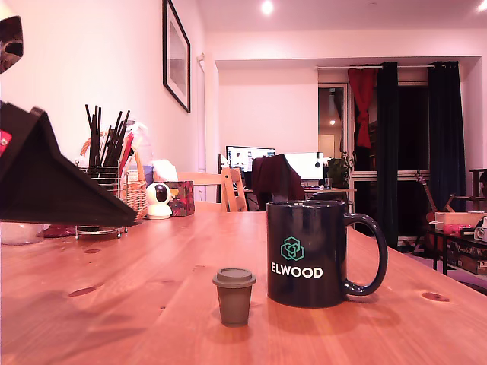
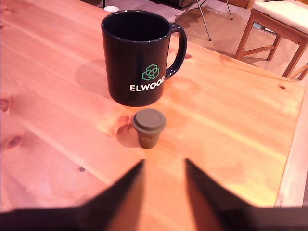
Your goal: Pick the coffee capsule and then drop it inside the coffee cup in front of you
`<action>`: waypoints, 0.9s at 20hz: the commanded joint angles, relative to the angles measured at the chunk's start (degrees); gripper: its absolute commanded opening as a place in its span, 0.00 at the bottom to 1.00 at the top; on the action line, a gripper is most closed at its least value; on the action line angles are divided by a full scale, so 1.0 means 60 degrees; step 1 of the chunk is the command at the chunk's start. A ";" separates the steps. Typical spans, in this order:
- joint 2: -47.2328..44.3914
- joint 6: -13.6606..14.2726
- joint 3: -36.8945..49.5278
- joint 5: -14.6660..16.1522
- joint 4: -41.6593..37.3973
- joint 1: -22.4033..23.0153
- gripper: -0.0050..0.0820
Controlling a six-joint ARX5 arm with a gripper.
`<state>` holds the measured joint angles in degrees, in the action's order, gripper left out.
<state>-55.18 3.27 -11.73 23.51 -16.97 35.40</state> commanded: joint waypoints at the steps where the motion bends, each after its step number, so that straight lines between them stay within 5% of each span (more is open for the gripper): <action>1: 0.0025 0.0219 0.0295 0.0004 -0.0430 0.0000 0.83; 8: 0.0018 0.0426 0.0860 0.0004 -0.1854 -0.0004 0.83; 18: -0.0146 0.0605 0.0834 0.0233 -0.1632 -0.0004 0.83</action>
<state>-55.31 6.48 -7.18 25.02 -26.79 35.40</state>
